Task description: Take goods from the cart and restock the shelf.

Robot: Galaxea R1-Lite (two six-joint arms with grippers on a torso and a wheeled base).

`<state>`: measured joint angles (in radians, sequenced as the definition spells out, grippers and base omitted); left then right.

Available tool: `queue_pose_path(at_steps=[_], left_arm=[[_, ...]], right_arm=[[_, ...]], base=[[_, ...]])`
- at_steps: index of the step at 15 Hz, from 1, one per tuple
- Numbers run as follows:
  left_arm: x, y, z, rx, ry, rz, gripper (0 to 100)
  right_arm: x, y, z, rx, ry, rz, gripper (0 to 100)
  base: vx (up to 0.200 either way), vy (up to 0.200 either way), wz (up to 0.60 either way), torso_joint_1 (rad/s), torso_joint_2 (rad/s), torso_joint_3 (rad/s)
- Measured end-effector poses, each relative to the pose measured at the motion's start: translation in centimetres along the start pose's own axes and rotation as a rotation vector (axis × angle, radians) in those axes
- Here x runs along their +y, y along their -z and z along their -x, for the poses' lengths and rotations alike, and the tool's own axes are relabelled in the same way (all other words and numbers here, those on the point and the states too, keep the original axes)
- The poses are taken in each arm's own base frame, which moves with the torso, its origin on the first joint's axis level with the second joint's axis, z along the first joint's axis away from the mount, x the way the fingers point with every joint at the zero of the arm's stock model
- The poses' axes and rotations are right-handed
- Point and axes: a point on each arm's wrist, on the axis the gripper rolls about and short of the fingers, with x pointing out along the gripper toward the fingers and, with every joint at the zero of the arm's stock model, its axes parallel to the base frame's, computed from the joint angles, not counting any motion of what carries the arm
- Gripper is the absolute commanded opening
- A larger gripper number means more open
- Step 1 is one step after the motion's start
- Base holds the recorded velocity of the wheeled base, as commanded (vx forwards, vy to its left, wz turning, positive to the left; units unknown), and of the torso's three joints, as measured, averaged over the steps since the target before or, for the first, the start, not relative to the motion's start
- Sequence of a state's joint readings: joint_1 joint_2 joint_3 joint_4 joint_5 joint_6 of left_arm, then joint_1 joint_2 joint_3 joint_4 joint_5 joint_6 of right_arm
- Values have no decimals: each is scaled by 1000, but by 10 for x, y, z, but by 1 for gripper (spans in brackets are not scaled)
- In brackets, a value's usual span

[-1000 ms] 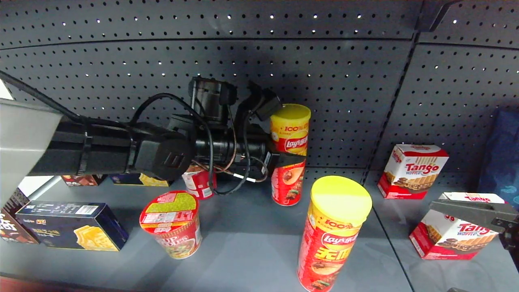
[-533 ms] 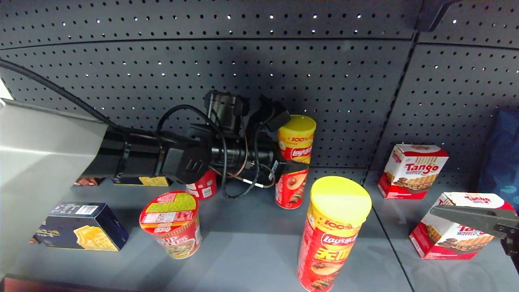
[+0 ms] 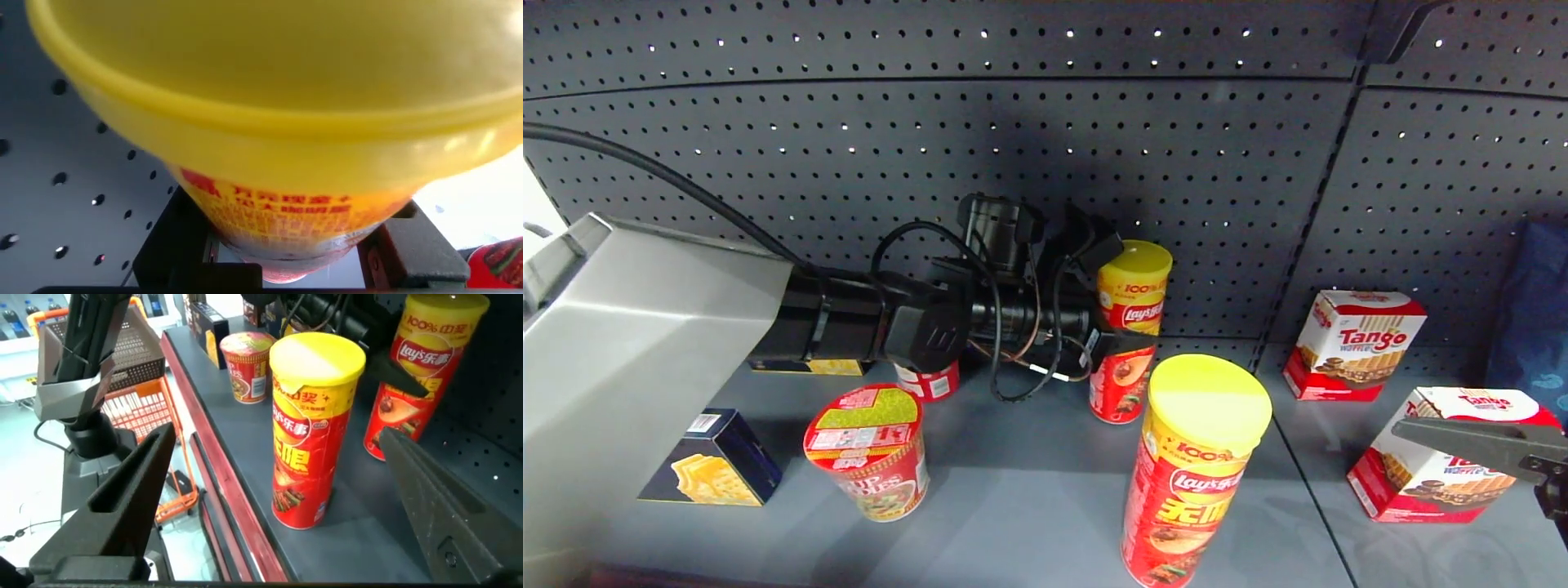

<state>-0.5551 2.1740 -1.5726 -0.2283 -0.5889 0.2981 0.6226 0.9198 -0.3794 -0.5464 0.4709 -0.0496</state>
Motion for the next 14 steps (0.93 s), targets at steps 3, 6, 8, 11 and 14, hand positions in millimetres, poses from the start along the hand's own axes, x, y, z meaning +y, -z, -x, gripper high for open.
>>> queue_pose_path(at_steps=[3, 6, 8, 11, 14], left_arm=[[0, 3, -2, 5, 2, 2, 100], [0, 4, -3, 9, 3, 5, 100], [-1, 6, -2, 17, 5, 10, 100], [-8, 8, 7, 35, 5, 20, 100], [-24, 5, 32, 59, -8, 28, 100]], right_arm=[[1, 3, 1, 6, -1, -14, 100], [1, 4, 2, 6, -1, -21, 100], [1, 4, 2, 9, -1, -23, 100], [2, 8, 2, 23, -7, -30, 100], [3, 16, 0, 56, -25, -48, 100]], base=[[0, 0, 0, 0, 0, 0], [0, 0, 0, 0, 0, 0], [0, 0, 0, 0, 0, 0], [0, 0, 0, 0, 0, 0], [0, 0, 0, 0, 0, 0]])
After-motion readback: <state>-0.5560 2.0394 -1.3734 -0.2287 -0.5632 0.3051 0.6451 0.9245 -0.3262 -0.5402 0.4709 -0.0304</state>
